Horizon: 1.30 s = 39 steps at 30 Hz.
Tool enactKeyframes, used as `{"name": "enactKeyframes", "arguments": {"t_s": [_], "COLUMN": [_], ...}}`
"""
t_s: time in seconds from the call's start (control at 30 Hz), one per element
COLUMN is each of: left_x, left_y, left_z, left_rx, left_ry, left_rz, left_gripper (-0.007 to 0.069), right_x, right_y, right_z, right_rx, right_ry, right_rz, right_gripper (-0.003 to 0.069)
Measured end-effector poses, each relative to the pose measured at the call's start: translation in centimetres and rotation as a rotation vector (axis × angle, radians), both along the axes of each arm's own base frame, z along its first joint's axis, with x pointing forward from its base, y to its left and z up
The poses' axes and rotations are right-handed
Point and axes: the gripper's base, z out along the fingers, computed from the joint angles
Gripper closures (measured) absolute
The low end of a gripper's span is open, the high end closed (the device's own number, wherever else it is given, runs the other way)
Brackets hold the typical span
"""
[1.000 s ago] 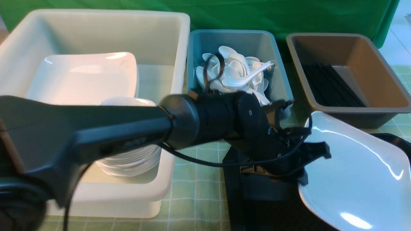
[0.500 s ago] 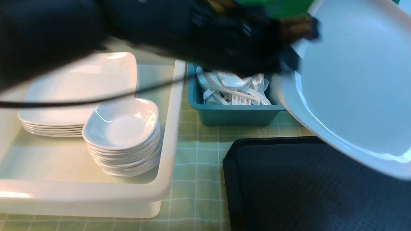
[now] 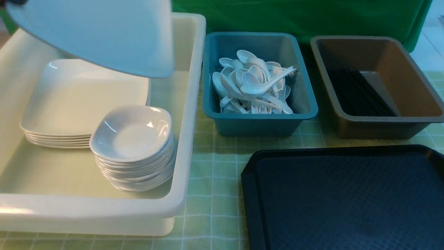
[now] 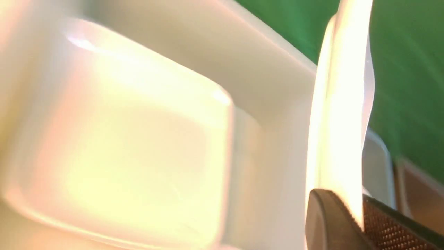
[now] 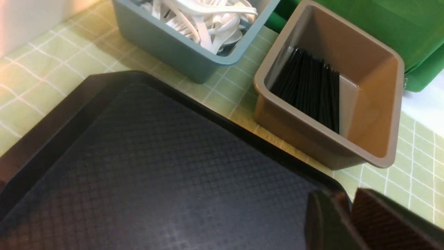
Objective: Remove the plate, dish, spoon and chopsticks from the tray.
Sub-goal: Use the left arm to put the plate into the large storage box on the left
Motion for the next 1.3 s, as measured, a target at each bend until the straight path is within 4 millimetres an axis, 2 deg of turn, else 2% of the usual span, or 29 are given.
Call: {"name": "enactKeyframes", "arguments": {"t_s": [0.1,0.17,0.2,0.37,0.53,1.0,1.3], "left_x": [0.7,1.6,1.6,4.5,6.5,8.6,9.2], "left_y": [2.9,3.6,3.7,5.1,6.2,7.1,6.9], "left_z": [-1.3,-2.5,-2.5,-6.5,-9.0,-13.0,-14.1], "left_rx": [-0.030,-0.033,-0.031,-0.020,0.017,0.070,0.108], "left_ry": [0.026,0.064,0.065,0.162,0.175,0.246,0.257], "left_rz": [0.063,0.069,0.070,0.057,0.058,-0.016,-0.061], "left_gripper": [0.0612,0.0612,0.0612,0.0612,0.0612,0.0614,0.0606], "right_x": [0.0,0.0,0.0,0.0,0.0,-0.1,-0.1], "right_y": [0.0,0.0,0.0,0.0,0.0,-0.1,-0.1], "right_z": [0.0,0.0,0.0,0.1,0.0,-0.2,-0.2], "right_rx": [0.001,0.002,0.002,0.004,0.001,-0.008,-0.008], "right_ry": [-0.003,-0.004,-0.004,-0.005,0.003,0.023,0.023], "right_rz": [0.001,0.001,0.001,0.000,-0.001,-0.006,-0.006], "right_gripper": [0.0543,0.0543,0.0543,0.0538,0.0535,0.0535,0.0534]}}
